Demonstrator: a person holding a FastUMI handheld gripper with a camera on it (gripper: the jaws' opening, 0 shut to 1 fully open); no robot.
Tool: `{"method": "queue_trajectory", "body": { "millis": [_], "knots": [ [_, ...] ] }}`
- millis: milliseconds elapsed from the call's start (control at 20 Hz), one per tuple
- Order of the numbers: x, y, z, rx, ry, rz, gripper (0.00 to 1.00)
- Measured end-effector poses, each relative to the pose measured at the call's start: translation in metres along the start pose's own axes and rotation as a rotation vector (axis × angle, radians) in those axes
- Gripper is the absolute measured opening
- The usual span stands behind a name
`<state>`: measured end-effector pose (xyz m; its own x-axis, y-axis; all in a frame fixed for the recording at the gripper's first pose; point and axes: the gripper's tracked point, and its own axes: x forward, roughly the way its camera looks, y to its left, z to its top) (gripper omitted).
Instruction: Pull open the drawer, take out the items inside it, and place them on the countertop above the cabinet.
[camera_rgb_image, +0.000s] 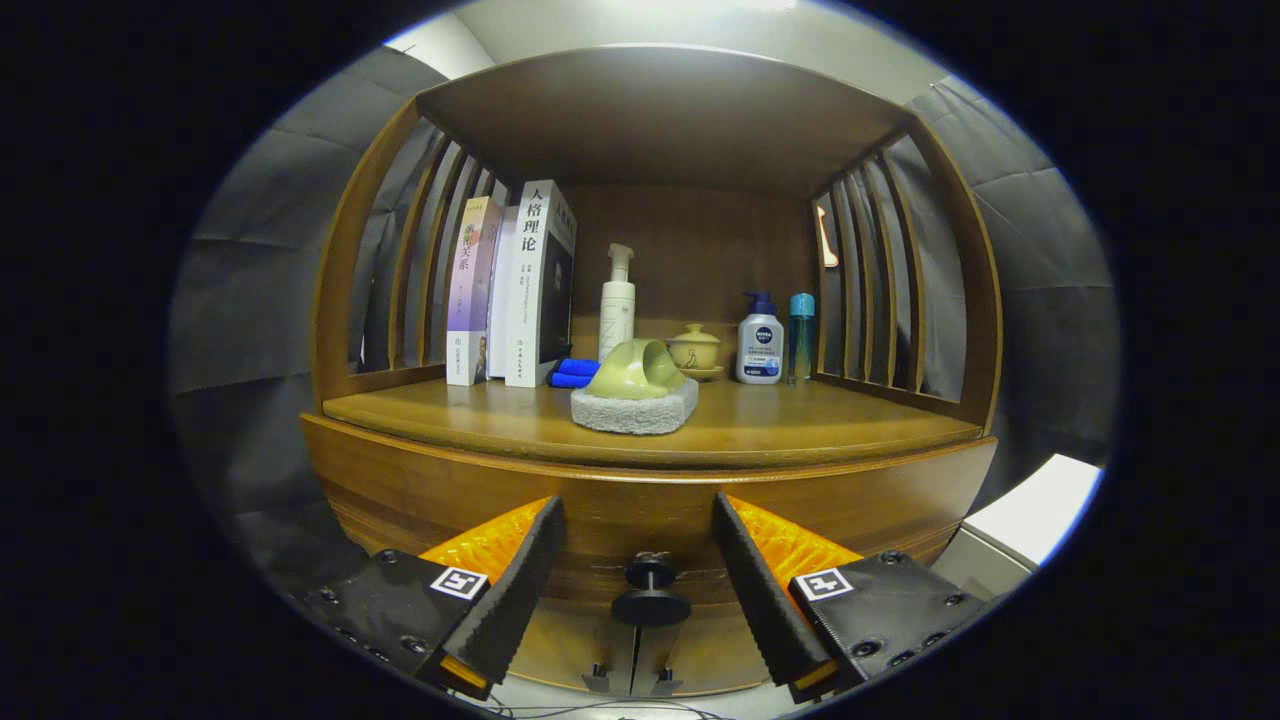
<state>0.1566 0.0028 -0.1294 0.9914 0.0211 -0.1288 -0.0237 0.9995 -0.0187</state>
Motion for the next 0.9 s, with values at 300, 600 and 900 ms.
{"method": "queue_trajectory", "body": {
  "millis": [300, 600, 900],
  "knots": [
    [0.003, 0.005, -0.001, 0.016, -0.013, -0.003, 0.97],
    [-0.022, 0.010, 0.022, -0.047, -0.027, 0.013, 0.98],
    [-0.076, 0.007, 0.068, 0.026, -0.085, -0.040, 0.98]
  ]
}}
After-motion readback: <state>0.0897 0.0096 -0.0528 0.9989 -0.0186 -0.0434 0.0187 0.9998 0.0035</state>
